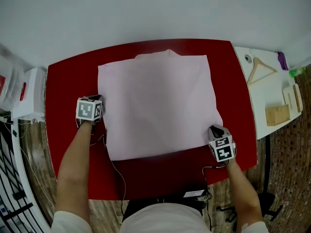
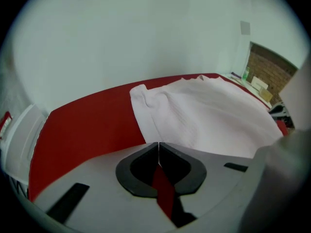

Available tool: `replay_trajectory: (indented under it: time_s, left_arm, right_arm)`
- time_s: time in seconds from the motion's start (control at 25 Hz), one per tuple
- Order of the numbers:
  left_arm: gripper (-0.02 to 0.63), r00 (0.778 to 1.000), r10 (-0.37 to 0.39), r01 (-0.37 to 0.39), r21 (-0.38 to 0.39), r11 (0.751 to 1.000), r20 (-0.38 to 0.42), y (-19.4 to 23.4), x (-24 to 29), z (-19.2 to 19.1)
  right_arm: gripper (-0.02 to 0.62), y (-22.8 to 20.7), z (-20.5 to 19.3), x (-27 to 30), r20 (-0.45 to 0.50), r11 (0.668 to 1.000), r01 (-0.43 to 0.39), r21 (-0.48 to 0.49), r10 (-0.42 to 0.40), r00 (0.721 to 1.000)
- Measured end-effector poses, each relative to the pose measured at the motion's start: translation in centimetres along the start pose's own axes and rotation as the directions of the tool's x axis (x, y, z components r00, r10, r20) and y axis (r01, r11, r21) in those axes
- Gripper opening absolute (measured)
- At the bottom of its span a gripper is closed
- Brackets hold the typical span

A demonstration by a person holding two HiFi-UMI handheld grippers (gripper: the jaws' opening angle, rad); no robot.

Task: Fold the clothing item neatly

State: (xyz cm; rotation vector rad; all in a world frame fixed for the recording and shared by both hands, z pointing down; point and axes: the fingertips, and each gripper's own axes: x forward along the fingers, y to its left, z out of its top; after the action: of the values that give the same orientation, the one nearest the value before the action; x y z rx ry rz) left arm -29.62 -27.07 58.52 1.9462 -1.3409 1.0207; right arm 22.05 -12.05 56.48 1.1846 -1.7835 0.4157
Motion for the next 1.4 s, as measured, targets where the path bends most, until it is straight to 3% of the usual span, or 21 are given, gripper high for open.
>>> replay_trajectory:
  time_s: [0.12,0.36,0.6,0.8,0.88,1.04,1.2,1.32,1.4]
  left_arm:
    - [0.014,1.000,0.027,-0.027,-0.034,0.999,-0.002,1.2,-0.4,-0.7]
    - [0.014,0.999,0.029,-0.028,-0.013,1.000,0.019,1.3,-1.2,-0.4]
    - [0.015,0.988,-0.068,0.076,-0.052,0.996,0.142,-1.1,-5.3,-0.2]
    - [0.015,0.969,-0.160,0.178,-0.085,0.980,0.189,-5.8,-10.5,-3.7]
    - [0.015,0.967,-0.198,0.212,-0.073,0.975,0.161,-8.5,-12.2,-6.6]
    - [0.014,0.971,-0.237,0.238,-0.026,0.971,0.030,-13.5,-13.1,-12.8]
    - [0.006,0.975,-0.203,0.202,-0.029,0.979,-0.089,-15.3,-12.1,-16.6]
    - [0.006,0.979,-0.166,0.160,-0.067,0.985,-0.115,-14.9,-11.7,-17.7]
    - [0.006,0.980,-0.143,0.136,-0.054,0.989,-0.142,-14.5,-11.8,-18.2]
  right_arm:
    - [0.032,-0.1,-0.2,0.1,-0.009,1.000,0.002,0.014,-0.002,1.000]
    - [0.032,-0.3,-0.3,0.2,-0.027,0.999,0.034,0.036,-0.033,0.999]
    - [0.032,-0.3,1.0,-1.5,0.002,0.996,0.074,0.051,-0.075,0.997]
    - [0.032,-0.5,0.0,-2.7,-0.008,0.997,0.070,0.036,-0.070,0.997]
    - [0.032,-0.7,-1.0,-3.0,-0.012,0.996,0.065,0.053,-0.065,0.998]
    - [0.032,-0.3,-3.9,-2.5,-0.052,0.999,0.026,0.028,-0.024,0.998]
    - [0.032,0.1,-5.3,-2.1,-0.027,0.999,-0.001,0.036,0.002,1.000]
    - [0.032,0.2,-5.4,-1.9,-0.013,1.000,-0.014,0.018,0.014,1.000]
    - [0.032,0.5,-5.5,-1.9,-0.012,1.000,-0.030,0.008,0.030,0.999]
